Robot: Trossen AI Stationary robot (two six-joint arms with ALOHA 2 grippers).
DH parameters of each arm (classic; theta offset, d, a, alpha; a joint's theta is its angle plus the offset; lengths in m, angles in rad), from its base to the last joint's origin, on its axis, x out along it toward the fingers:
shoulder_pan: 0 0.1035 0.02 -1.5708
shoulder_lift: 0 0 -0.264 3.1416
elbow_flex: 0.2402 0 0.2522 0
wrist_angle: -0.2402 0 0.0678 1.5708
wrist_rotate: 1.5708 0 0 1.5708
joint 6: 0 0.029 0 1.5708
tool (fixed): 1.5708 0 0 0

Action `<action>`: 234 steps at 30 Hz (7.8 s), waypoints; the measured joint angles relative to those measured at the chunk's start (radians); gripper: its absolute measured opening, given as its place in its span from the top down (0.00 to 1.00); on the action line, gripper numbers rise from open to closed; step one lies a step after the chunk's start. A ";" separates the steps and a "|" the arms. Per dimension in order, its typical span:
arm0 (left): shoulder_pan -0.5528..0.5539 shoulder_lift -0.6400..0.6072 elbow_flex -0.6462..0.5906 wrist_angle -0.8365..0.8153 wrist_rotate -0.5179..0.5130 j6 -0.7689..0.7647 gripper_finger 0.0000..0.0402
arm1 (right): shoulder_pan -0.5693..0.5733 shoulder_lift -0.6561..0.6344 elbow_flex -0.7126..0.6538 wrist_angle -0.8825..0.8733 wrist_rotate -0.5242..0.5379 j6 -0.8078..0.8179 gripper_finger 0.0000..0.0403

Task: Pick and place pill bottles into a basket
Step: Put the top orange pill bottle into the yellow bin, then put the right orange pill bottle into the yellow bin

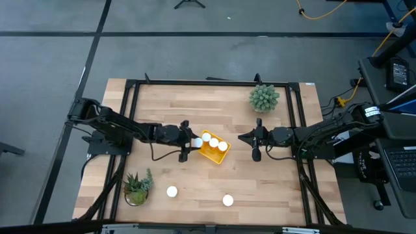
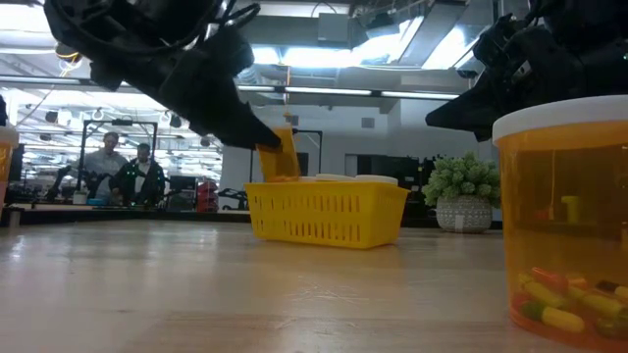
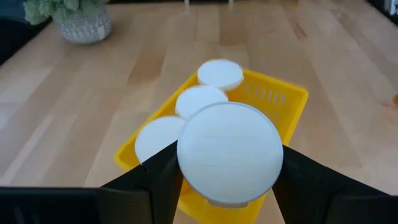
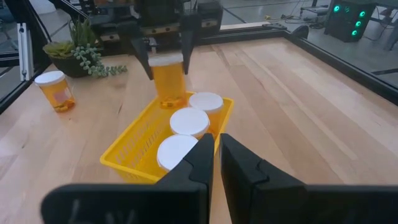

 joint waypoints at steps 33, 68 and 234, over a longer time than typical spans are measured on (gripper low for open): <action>0.001 0.055 0.063 -0.090 -0.033 -0.033 0.48 | 0.000 0.000 0.000 0.002 0.000 0.004 0.92; 0.003 0.117 0.098 -0.093 -0.034 -0.017 0.41 | 0.000 -0.001 0.000 -0.005 0.000 0.000 0.92; -0.349 -0.421 -0.096 -0.221 0.066 -0.045 0.98 | 0.639 0.879 0.949 -0.765 0.340 0.729 0.30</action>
